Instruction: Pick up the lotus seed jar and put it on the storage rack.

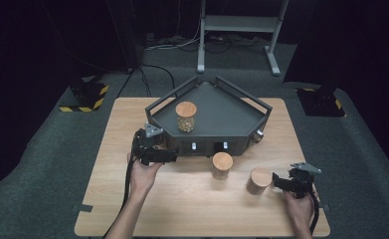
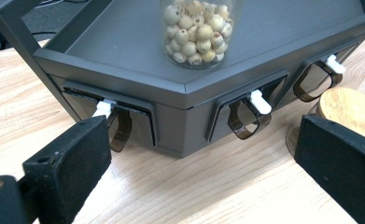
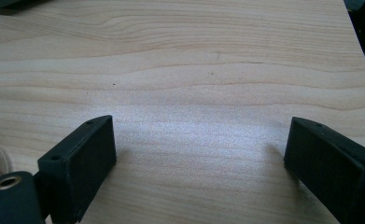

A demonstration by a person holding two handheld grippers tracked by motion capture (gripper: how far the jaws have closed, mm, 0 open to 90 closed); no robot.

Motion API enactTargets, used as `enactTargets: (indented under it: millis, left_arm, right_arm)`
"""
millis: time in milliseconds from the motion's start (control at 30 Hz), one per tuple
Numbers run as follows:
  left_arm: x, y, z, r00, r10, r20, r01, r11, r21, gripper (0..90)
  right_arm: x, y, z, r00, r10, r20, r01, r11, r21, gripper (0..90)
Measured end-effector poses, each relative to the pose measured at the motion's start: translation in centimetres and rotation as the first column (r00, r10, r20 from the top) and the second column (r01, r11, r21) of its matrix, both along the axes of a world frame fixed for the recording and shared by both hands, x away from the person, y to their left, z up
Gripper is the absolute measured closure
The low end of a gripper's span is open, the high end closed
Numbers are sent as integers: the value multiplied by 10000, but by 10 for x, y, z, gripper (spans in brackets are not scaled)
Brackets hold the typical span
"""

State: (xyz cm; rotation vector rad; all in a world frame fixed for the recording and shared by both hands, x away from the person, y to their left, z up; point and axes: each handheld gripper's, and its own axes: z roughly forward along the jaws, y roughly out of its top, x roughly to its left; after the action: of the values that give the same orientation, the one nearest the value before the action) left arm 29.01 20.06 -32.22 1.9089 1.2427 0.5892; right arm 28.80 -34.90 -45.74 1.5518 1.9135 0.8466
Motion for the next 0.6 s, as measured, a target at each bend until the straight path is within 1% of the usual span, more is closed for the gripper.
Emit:
enactTargets:
  millis: [200, 600]
  left_arm:
    - [-1, -2, -5, 10000, 28, -51, -28, 9999, 121, 39]
    - [-1, -5, -13, 9999, 25, -153, -22, 9998, 180, 40]
  right_arm:
    - [0, 0, 0, 10000, -3, -1, 3, 10000, 2, 77]
    - [0, 0, 0, 10000, -3, 0, 3, 10000, 0, 77]
